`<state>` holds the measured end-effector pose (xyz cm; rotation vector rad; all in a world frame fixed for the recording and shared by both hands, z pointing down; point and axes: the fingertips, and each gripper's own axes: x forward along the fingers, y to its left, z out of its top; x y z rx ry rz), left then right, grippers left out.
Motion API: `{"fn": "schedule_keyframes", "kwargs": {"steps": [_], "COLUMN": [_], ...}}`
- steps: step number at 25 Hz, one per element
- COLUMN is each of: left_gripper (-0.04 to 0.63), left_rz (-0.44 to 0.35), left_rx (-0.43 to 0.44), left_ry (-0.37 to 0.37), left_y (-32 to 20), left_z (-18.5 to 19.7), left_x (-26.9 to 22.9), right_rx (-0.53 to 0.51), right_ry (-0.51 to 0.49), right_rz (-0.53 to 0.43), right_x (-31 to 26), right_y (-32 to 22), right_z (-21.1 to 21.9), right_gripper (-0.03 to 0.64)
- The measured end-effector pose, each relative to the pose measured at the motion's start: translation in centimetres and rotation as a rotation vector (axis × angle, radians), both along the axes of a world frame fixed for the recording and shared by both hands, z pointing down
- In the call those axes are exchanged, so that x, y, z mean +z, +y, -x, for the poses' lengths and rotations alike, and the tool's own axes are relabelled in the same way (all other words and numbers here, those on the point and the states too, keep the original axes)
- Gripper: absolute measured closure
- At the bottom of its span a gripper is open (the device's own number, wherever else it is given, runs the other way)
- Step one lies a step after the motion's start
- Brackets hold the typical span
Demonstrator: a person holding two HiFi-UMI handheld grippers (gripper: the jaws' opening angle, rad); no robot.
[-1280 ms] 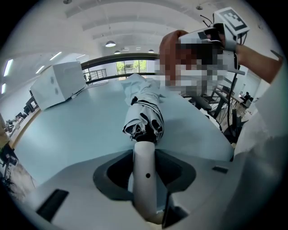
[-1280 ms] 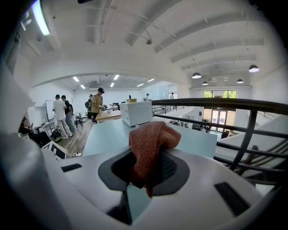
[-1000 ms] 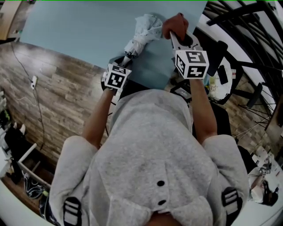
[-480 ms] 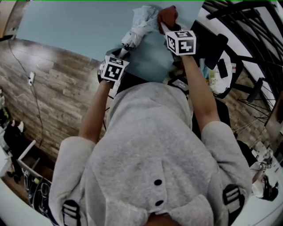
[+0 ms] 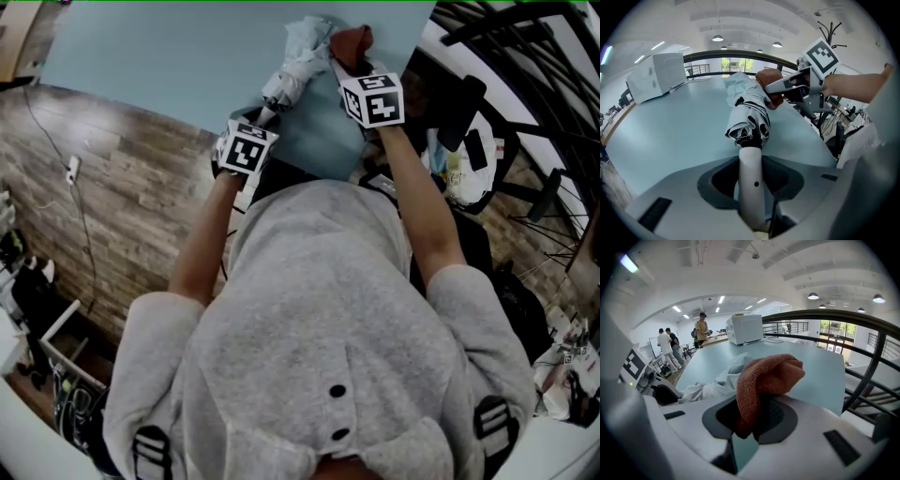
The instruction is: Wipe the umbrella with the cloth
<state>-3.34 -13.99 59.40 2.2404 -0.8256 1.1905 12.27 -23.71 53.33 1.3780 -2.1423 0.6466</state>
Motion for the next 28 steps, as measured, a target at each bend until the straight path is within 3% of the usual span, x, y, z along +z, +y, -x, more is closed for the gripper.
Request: {"fn": "schedule_keyframes", "kwargs": {"steps": [10, 28], "left_gripper": [0.442, 0.442], "left_rz": [0.009, -0.005], "left_rx": [0.003, 0.000], "left_ry": [0.002, -0.008], "left_y": [0.1, -0.1], "left_z": [0.0, 0.0], "left_x": [-0.3, -0.2], "right_rx": [-0.087, -0.101], "right_ry": [-0.032, -0.041], "right_rz": [0.050, 0.072], "right_x": [1.3, 2.0], "right_y": [2.7, 3.6], "right_z": [4.0, 4.9], "right_gripper": [0.537, 0.537]}}
